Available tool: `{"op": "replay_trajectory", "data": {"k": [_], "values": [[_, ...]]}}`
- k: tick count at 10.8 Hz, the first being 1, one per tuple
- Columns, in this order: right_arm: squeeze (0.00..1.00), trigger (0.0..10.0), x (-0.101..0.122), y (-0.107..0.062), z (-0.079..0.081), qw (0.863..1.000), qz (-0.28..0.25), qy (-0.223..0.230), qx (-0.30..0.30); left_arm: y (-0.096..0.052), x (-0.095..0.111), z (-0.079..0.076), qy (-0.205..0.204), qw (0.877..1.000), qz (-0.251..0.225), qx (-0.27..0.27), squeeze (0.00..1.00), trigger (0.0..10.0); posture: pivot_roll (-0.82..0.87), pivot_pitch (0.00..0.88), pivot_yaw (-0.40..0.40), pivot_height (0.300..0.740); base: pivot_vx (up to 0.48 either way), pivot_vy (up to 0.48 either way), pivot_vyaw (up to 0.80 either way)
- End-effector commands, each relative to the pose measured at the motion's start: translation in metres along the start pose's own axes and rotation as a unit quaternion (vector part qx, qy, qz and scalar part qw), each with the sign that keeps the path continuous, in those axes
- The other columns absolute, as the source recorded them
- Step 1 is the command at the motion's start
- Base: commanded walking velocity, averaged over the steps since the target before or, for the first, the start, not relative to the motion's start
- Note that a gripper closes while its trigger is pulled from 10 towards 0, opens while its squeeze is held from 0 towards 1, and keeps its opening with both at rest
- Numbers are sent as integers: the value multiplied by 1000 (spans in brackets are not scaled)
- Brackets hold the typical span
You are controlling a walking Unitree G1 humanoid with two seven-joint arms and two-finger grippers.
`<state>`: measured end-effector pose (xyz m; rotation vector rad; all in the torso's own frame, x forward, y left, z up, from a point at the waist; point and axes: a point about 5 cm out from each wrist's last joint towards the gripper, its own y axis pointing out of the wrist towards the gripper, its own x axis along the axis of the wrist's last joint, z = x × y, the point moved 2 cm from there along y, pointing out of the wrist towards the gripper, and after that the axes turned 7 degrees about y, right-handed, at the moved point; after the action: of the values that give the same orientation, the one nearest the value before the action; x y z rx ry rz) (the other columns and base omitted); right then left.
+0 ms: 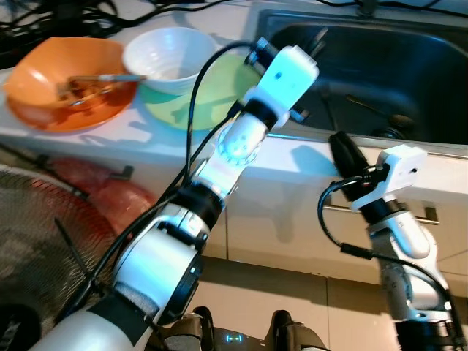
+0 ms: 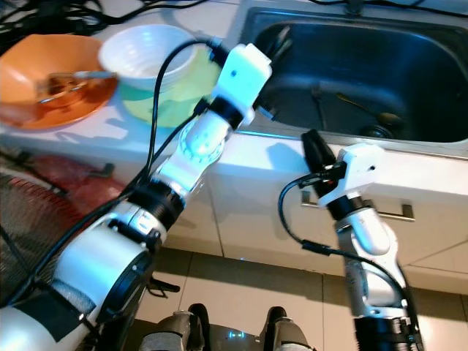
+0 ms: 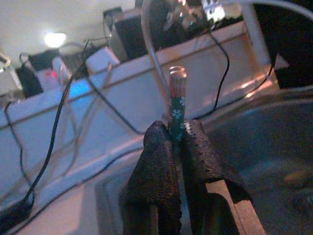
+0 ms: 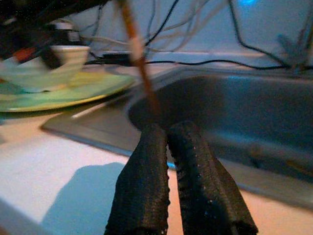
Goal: Kitchen organization
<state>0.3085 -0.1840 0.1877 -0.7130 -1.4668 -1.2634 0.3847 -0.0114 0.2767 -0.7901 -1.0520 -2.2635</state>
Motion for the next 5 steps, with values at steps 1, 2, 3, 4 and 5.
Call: {"op": "replay_trajectory", "data": {"k": [1,2,3,4,5], "values": [[0,10000,5,-1,-12,1000,-4,-12,-25,0,1,-2,-3,1000,-1,-6,0,10000,-8,194,26,740,0,0,0],[0,10000,8,1,-12,1000,-5,-16,-21,-1,0,-1,-2,1000,2,-6,0,10000,-8,197,24,740,0,0,0],[0,10000,9,5,-12,1000,-5,-21,-23,-2,-3,-2,-6,1000,12,-4,0,10000,-7,201,22,740,0,0,0],[0,10000,6,5,-13,999,-2,-20,-29,-4,-8,-4,-11,1000,25,-6,0,10000,-7,201,22,740,0,0,0],[0,10000,5,4,-13,999,-1,-19,-30,-4,-8,-6,-15,1000,24,-7,0,10000,-5,208,21,740,0,0,0]]}}
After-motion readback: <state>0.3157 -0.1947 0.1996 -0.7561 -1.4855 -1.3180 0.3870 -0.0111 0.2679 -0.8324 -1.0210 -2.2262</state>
